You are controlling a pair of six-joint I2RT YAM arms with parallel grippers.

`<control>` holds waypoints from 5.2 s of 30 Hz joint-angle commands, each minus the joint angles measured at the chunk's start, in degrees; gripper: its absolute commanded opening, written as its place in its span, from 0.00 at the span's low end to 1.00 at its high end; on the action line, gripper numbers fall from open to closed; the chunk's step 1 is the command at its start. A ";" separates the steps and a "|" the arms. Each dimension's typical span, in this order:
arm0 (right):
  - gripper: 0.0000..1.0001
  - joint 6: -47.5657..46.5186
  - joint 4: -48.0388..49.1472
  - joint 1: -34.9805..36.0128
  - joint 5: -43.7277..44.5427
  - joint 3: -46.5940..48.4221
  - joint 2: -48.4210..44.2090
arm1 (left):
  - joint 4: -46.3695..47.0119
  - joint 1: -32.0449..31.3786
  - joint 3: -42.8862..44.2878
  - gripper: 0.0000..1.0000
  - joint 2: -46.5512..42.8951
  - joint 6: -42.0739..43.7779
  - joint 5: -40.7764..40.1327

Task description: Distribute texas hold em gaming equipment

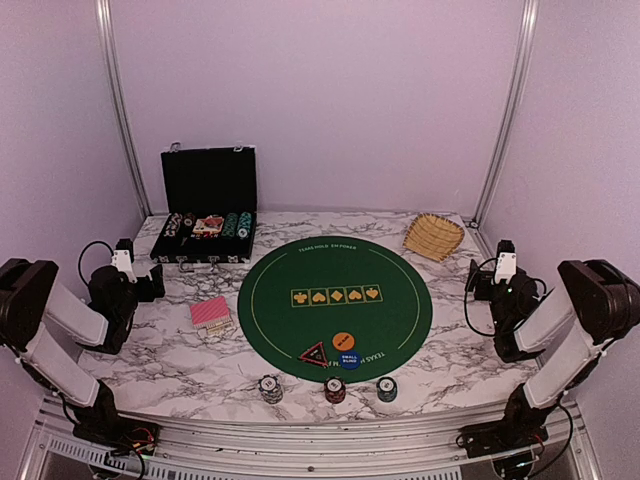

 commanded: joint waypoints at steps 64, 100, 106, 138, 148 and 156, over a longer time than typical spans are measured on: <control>0.77 18.91 -91.94 56.41 -8.94 46.53 1.36 | -98.41 5.34 46.77 0.99 -17.53 12.39 20.76; 0.59 14.69 -102.05 58.70 -18.52 57.59 16.77 | -101.56 5.28 48.17 0.99 -21.76 11.44 26.49; 0.60 14.65 -102.19 58.73 -18.04 56.95 16.70 | -101.78 5.29 48.05 0.99 -21.76 11.63 27.03; 0.28 18.95 -99.20 59.29 -6.75 74.42 31.00 | -102.11 5.26 50.08 0.99 -21.28 10.48 27.93; 0.28 18.01 -98.99 57.78 -8.82 87.52 40.34 | -102.46 5.26 49.54 0.99 -21.35 10.72 29.06; 0.27 18.55 -98.48 55.08 -9.94 92.49 43.77 | -102.95 5.27 49.64 0.99 -21.49 11.02 29.29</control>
